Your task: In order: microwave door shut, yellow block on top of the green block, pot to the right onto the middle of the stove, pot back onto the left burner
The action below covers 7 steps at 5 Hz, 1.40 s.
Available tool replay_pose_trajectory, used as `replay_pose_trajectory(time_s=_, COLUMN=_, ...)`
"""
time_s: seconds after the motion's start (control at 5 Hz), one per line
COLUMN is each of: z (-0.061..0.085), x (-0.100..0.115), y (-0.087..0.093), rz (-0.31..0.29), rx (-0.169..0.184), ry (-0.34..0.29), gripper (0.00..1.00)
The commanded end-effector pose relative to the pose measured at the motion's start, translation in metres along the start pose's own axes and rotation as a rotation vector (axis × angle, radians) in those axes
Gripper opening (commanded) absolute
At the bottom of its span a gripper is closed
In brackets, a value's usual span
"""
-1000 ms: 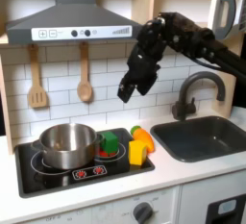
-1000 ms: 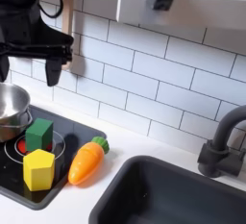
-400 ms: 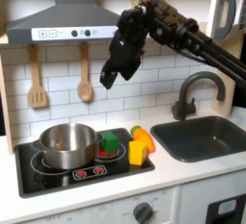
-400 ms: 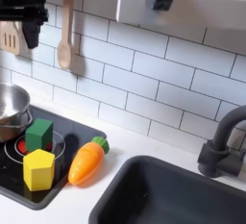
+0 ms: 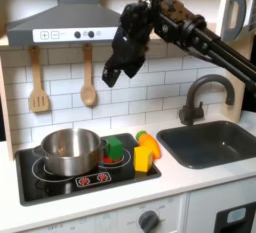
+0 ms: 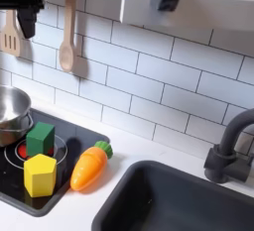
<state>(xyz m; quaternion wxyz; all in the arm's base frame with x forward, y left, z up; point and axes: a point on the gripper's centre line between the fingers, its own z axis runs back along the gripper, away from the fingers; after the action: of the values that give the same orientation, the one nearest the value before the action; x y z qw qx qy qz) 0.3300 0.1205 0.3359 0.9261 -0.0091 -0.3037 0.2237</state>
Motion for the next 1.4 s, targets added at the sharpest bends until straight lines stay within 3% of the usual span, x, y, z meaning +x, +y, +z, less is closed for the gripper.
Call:
replay_pose_trajectory(time_s=0.0, z=0.0, x=0.012, y=-0.005, rz=-0.06, rx=-0.056, ry=-0.071, gripper=1.0)
replay_pose_trajectory(time_s=0.6, z=-0.017, x=0.032, y=-0.008, rz=-0.131, rx=-0.099, ry=-0.151, gripper=1.0)
replay_pose_trajectory(time_s=0.8, z=-0.018, x=0.035, y=-0.009, rz=-0.138, rx=-0.103, ry=-0.171, gripper=0.27)
replay_pose_trajectory(time_s=1.0, z=-0.014, x=0.036, y=-0.012, rz=-0.16, rx=-0.127, ry=-0.185, gripper=0.0)
replay_pose_trajectory(time_s=1.2, z=-0.011, x=0.036, y=-0.014, rz=-0.17, rx=-0.149, ry=-0.181, gripper=0.0)
